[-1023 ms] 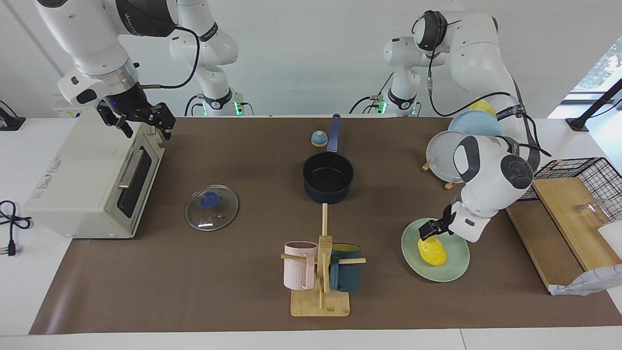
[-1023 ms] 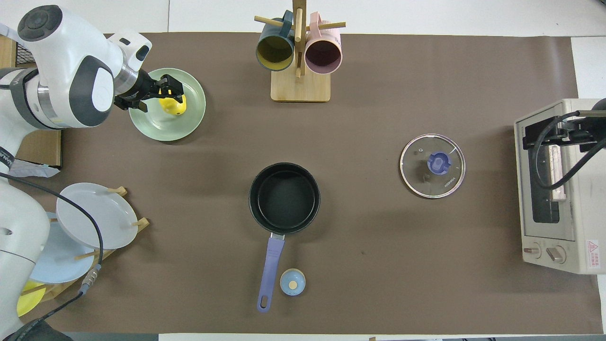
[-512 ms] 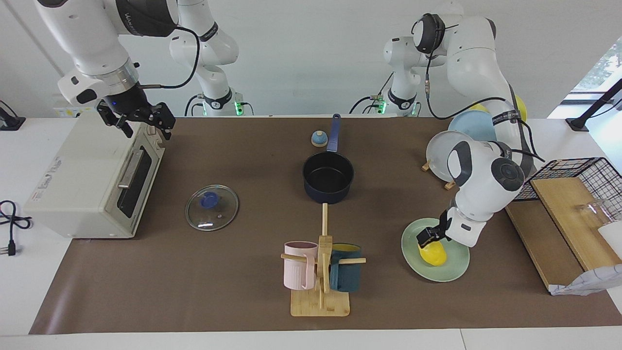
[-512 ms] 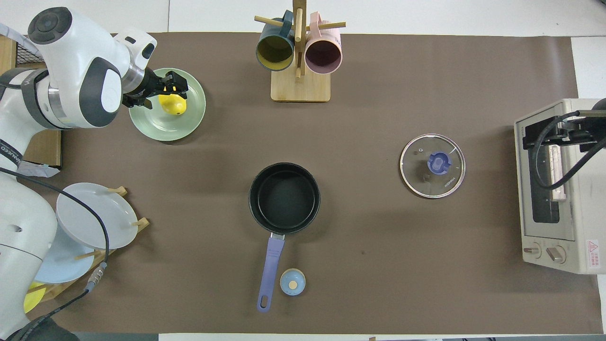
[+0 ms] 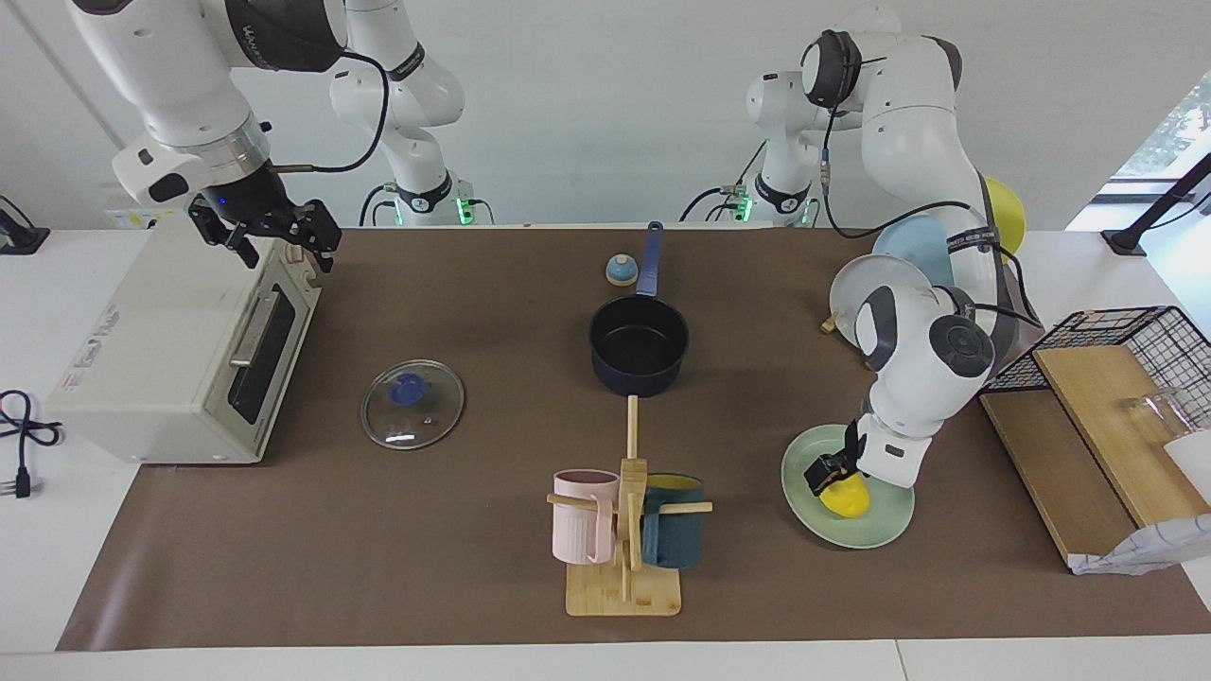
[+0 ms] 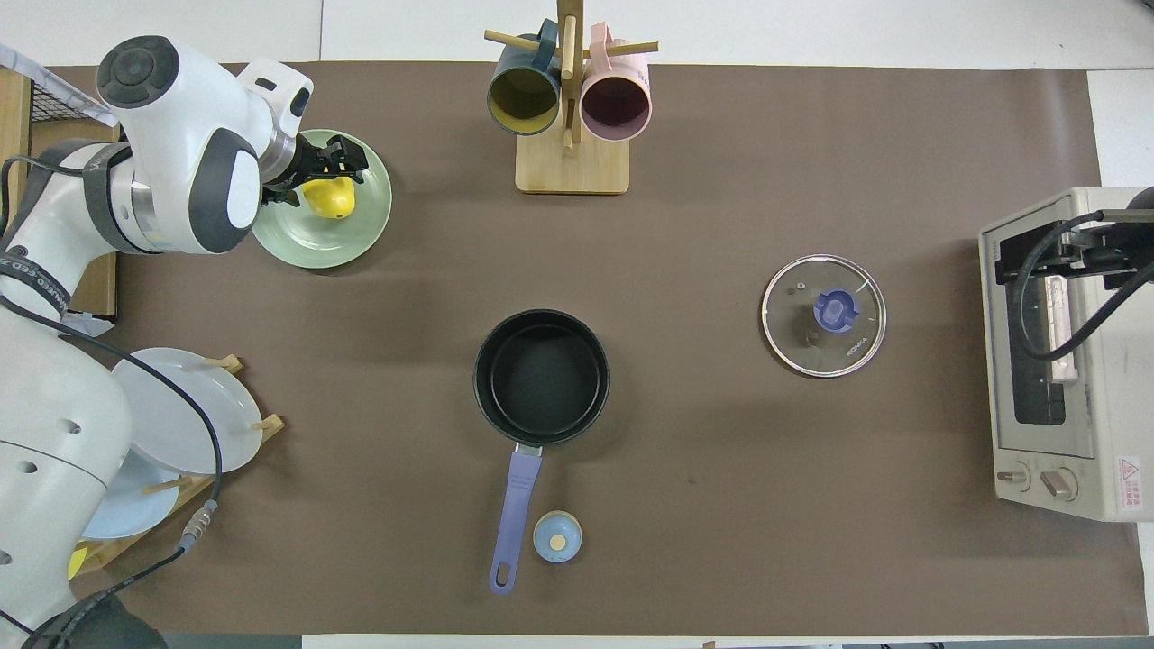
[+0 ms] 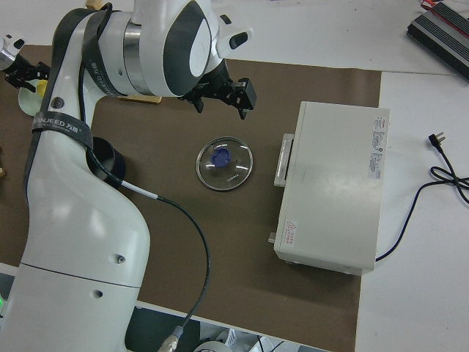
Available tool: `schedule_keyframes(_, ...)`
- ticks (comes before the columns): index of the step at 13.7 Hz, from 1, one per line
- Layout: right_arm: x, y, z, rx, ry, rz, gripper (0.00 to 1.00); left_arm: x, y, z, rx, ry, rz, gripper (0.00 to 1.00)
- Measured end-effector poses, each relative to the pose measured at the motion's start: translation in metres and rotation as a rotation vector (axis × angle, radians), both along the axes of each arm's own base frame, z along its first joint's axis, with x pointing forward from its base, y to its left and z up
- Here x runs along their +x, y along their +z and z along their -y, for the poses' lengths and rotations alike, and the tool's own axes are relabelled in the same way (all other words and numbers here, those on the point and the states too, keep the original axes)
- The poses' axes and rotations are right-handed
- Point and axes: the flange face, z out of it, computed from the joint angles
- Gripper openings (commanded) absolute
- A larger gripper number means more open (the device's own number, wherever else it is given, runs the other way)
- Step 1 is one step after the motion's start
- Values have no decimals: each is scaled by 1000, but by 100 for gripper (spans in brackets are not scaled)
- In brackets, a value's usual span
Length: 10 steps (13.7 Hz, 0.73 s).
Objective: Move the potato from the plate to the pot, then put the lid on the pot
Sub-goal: 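Reach the left gripper to the yellow potato on the green plate and grasp it, then carry the potato with the left gripper over the black saucepan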
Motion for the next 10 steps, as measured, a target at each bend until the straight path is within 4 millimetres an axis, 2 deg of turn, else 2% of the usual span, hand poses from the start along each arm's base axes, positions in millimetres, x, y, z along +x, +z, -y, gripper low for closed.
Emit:
schedule_keyframes(2, 0, 0, 0, 0, 0, 0, 100, -1, -7, -1, 5, 2, 5, 98)
schedule_keyframes(3, 0, 0, 0, 0, 0, 0, 100, -2, -11, -4, 10, 5, 3, 89)
schedule_keyframes(4, 0, 0, 0, 0, 0, 0, 100, -3, -14, -6, 17, 5, 1, 69)
schedule_keyframes(5, 0, 0, 0, 0, 0, 0, 100, -3, -14, -8, 20, 6, 1, 33)
schedule_keyframes(6, 0, 0, 0, 0, 0, 0, 100, -2, -14, -8, 21, 7, 1, 0)
schedule_keyframes(10, 0, 0, 0, 0, 0, 0, 100, -1, -8, -9, 25, 7, 2, 0)
